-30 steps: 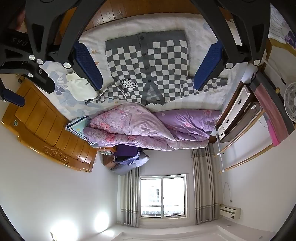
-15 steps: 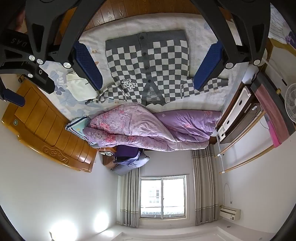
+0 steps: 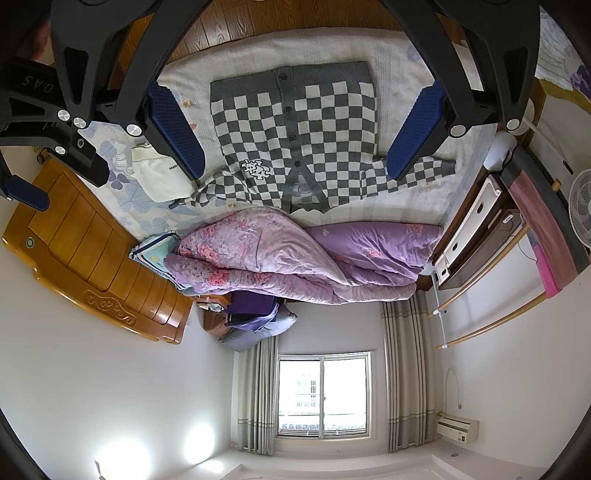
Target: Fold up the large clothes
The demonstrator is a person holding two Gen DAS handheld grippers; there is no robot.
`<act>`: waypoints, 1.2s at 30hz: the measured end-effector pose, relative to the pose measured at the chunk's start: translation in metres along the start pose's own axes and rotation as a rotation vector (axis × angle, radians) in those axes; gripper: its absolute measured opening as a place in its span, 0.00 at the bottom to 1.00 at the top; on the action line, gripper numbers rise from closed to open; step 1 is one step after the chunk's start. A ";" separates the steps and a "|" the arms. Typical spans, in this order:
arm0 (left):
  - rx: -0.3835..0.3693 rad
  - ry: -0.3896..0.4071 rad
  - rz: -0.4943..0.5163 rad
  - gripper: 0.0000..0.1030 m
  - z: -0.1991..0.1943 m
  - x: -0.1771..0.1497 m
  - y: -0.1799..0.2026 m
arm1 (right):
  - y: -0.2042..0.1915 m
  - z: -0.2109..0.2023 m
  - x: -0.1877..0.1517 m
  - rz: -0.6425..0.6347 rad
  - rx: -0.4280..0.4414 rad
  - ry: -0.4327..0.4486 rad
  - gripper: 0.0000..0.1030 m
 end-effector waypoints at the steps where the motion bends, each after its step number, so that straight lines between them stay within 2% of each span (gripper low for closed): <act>1: 0.000 -0.001 0.000 0.95 0.001 0.000 0.000 | 0.000 0.000 0.000 0.000 -0.001 0.000 0.93; 21: 0.010 -0.002 0.002 0.96 0.008 -0.013 -0.019 | -0.002 0.004 0.003 -0.001 0.004 -0.006 0.93; 36: 0.009 -0.005 -0.001 0.96 0.008 -0.009 -0.015 | -0.004 0.010 0.000 -0.001 0.008 -0.012 0.93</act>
Point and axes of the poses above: each gripper's, at about its wrist camera, not at the fingertips, and z roughly the way its jaws point, y to its right, x to its top, the point moved 2 cm from there along z, roughly the way its jaws point, and after that the axes turned 14 degrees about -y, right-handed, at the moved point
